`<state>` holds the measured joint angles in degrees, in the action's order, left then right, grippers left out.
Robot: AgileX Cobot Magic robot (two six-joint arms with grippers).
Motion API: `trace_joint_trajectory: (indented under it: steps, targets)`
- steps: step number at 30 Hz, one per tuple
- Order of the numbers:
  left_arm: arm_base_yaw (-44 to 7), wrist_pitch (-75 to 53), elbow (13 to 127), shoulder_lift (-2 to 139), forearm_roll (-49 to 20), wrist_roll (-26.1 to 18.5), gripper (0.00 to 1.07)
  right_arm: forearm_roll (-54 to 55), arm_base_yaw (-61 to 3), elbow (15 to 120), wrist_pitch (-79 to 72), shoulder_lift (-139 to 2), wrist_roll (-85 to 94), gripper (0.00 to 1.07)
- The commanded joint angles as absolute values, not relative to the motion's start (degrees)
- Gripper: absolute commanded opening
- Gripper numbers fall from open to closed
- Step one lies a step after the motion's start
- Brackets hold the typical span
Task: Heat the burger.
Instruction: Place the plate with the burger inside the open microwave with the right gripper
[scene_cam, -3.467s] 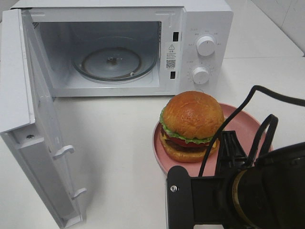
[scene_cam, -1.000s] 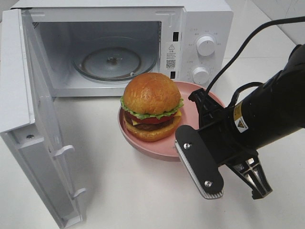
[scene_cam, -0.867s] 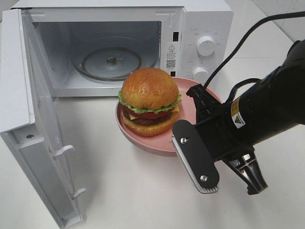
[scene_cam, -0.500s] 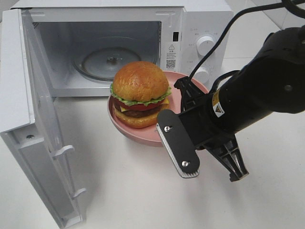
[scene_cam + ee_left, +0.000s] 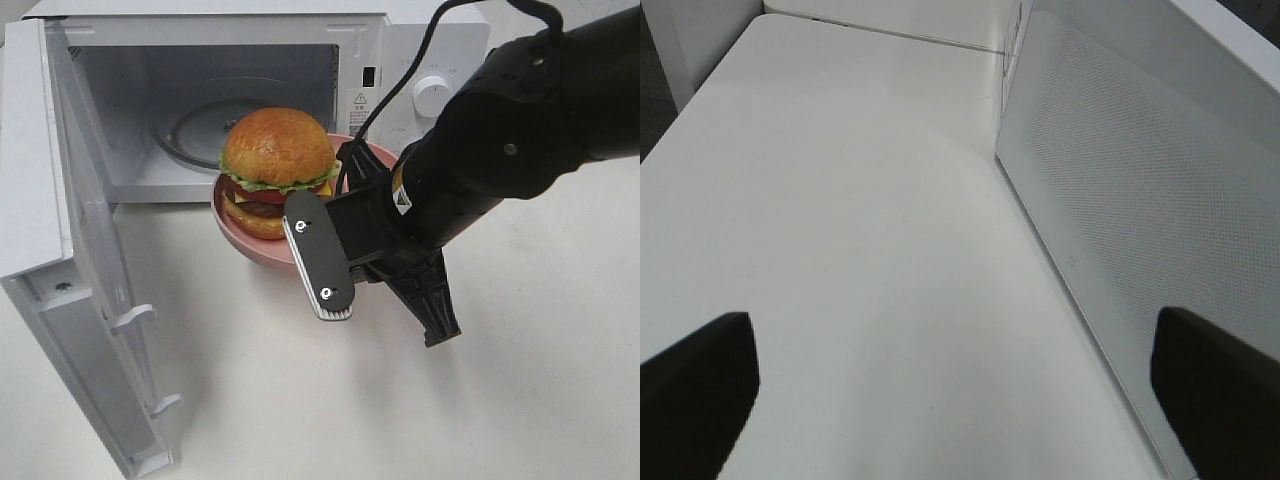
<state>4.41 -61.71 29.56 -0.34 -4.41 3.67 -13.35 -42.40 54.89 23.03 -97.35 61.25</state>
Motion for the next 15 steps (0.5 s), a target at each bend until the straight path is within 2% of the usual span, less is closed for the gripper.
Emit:
trace_joint_trajectory:
  steps: [1, 15]
  targets:
    - [4.3, -61.1, 29.6, -1.3, -4.6, 3.8, 1.0, -14.3, -42.2, 57.0, 21.5, -97.7, 60.5, 0.0]
    - [4.3, -61.1, 29.6, -1.3, -4.6, 3.8, 1.0, -15.2, -42.2, 65.5, 24.2, -103.6, 58.7, 0.0]
